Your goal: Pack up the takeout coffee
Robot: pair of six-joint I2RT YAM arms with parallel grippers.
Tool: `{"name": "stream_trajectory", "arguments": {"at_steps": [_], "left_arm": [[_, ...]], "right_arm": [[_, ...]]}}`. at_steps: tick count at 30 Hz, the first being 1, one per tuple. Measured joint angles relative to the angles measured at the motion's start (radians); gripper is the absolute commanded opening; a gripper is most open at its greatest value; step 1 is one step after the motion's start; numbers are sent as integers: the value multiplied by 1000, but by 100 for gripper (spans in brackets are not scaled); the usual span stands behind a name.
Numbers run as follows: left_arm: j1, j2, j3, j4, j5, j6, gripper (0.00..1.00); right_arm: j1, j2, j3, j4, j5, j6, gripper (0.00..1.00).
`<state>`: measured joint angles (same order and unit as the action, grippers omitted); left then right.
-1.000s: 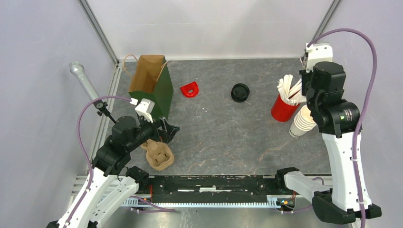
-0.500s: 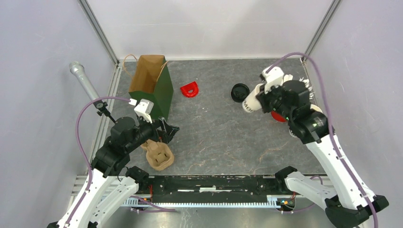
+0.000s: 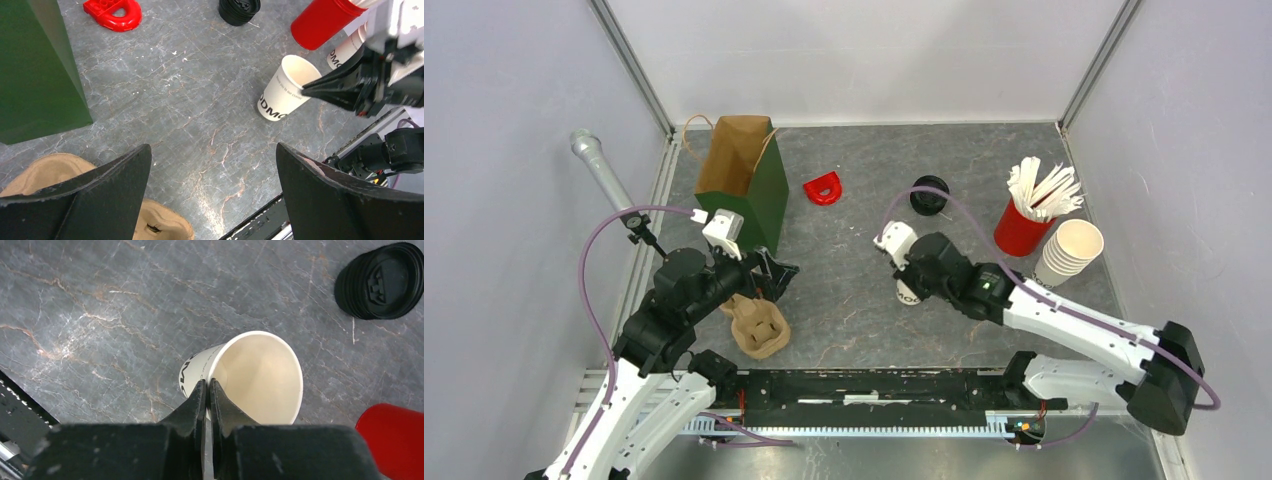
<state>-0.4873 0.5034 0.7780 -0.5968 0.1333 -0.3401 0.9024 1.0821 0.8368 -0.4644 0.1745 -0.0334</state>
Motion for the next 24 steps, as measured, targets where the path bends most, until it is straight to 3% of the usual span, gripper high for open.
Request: {"name": "stream_trajectory", "arguments": {"at_steps": [5, 9, 12, 24], "left_arm": [[0, -2, 0, 0, -3, 0, 100], [0, -2, 0, 0, -4, 0, 100], [0, -2, 0, 0, -4, 0, 100], [0, 3, 0, 0, -3, 0, 100]], "right_arm": [[140, 60, -38, 61, 138, -8, 10], [176, 80, -55, 82, 184, -5, 20], [191, 82, -60, 85, 198, 8, 29], [151, 28, 76, 68, 288, 11, 36]]}}
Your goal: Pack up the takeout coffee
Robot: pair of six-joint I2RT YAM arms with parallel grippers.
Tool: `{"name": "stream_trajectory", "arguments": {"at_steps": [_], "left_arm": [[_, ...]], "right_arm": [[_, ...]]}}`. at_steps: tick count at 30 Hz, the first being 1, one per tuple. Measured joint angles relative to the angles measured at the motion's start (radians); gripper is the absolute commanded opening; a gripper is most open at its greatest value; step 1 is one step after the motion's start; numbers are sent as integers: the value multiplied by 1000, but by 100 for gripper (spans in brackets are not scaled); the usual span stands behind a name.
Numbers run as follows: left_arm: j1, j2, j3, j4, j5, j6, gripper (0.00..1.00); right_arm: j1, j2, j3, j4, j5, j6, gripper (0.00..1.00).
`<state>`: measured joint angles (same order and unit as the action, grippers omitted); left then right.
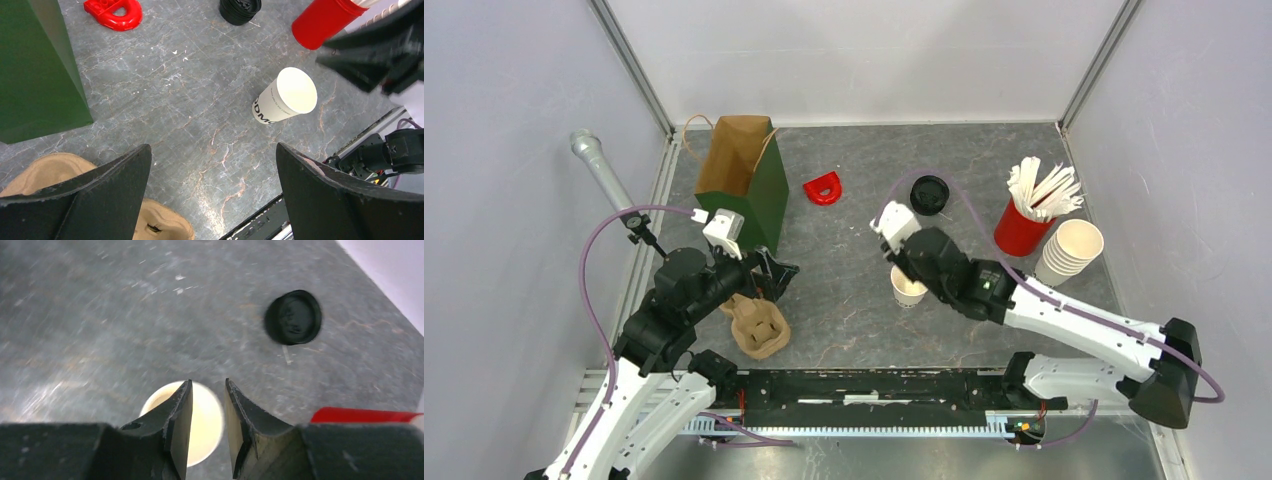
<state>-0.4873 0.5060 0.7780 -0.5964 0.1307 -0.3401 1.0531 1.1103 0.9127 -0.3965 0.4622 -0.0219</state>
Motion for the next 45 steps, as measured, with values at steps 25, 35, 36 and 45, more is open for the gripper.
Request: {"name": "stream_trajectory", "arguments": {"at_steps": [25, 35, 36, 45], "left_arm": [[2, 18, -5, 0, 11, 0, 100], [4, 24, -5, 0, 20, 0, 100], [4, 26, -5, 0, 23, 0, 100], [8, 30, -5, 0, 32, 0, 100]], "right_arm": [[-569, 692, 421, 172, -257, -76, 26], [-576, 801, 481, 178, -263, -10, 21], [-577, 806, 481, 177, -259, -7, 21], [-583, 815, 482, 177, -220, 1, 21]]}}
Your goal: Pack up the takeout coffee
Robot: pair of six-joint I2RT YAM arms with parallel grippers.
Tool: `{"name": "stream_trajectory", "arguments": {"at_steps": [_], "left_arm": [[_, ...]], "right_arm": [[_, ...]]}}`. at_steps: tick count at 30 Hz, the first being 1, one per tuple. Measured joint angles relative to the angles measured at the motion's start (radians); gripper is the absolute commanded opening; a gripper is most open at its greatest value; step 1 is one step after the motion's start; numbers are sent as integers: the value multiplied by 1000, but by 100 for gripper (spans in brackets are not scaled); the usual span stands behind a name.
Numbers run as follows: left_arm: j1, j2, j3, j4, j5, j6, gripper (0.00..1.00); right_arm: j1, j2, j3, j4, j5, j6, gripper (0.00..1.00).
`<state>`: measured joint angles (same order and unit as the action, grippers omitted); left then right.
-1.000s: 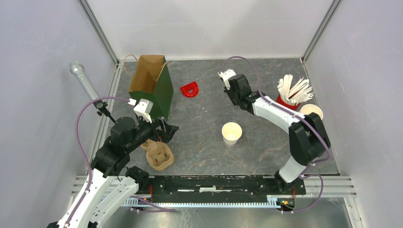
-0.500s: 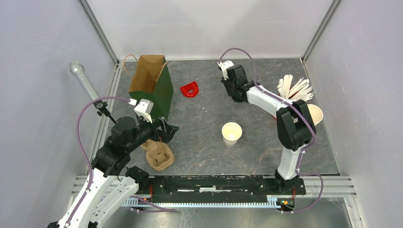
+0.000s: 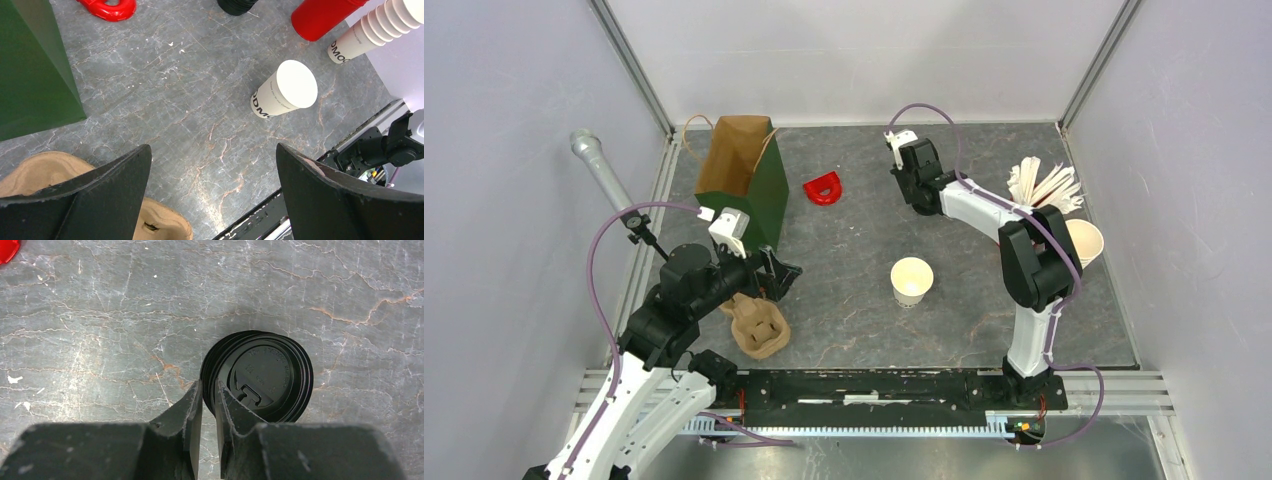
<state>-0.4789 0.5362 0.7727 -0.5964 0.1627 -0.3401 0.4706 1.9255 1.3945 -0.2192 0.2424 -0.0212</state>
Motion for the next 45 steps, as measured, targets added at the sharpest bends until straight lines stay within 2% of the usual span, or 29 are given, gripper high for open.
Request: {"name": "stream_trajectory", "arguments": {"at_steps": [12, 26, 45], "left_arm": [[0, 0, 0, 0, 2, 0, 100], [2, 5, 0, 0, 2, 0, 100], [6, 5, 0, 0, 5, 0, 100]], "right_arm": [[-22, 6, 0, 0, 5, 0, 17], [-37, 8, 0, 6, -32, 6, 21], [-37, 16, 0, 24, -58, 35, 21]]}}
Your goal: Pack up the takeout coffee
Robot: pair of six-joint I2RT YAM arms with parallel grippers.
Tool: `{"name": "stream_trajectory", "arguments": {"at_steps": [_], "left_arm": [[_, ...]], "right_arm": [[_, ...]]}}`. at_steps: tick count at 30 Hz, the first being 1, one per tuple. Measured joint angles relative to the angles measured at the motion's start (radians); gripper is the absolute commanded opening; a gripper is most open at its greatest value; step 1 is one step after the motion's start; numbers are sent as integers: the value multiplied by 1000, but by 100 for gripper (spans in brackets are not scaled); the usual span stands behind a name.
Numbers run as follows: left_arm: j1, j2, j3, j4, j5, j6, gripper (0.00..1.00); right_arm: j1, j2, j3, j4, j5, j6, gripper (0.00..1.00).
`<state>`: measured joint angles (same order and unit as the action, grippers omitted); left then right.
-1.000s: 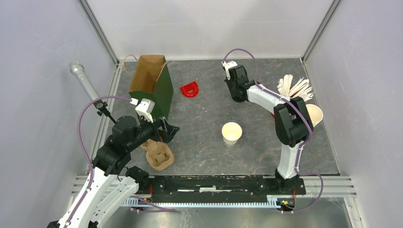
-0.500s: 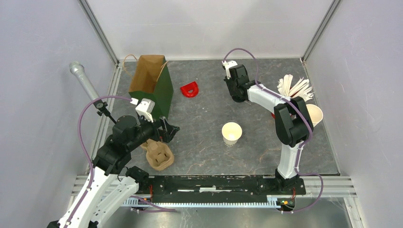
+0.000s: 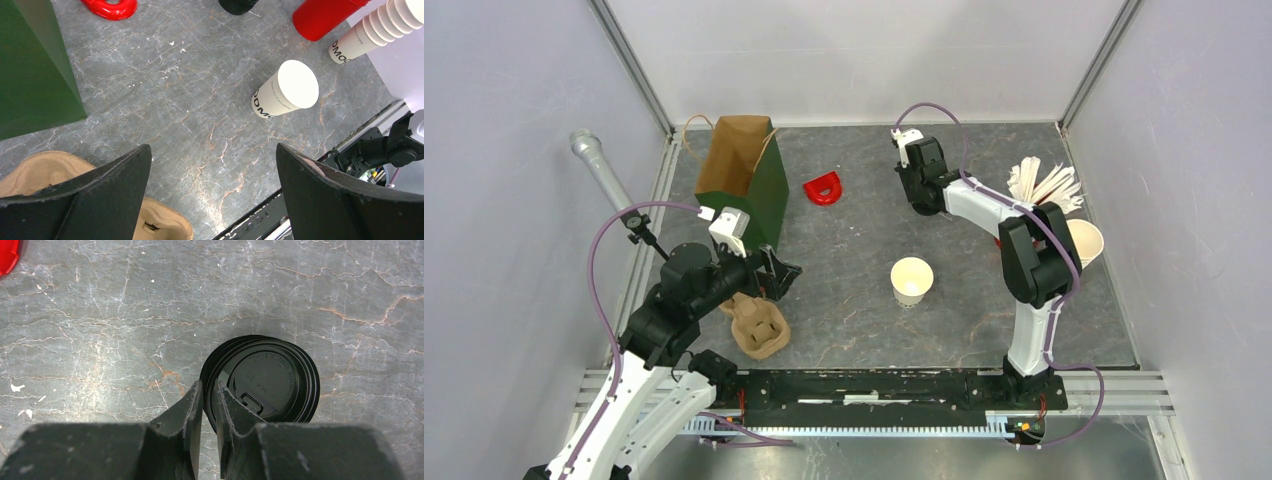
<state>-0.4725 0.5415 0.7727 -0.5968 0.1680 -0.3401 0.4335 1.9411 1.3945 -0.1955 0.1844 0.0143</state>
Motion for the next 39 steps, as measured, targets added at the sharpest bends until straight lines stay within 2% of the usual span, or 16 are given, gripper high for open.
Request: {"name": "stream_trajectory", "arguments": {"at_steps": [19, 32, 39], "left_arm": [[2, 0, 0, 0, 0, 0, 100], [6, 2, 0, 0, 1, 0, 100], [6, 2, 0, 0, 1, 0, 100]], "right_arm": [[-1, 23, 0, 0, -9, 0, 13], [-67, -20, -64, 48, -168, 48, 18], [-94, -24, -79, 62, -238, 69, 12]]}}
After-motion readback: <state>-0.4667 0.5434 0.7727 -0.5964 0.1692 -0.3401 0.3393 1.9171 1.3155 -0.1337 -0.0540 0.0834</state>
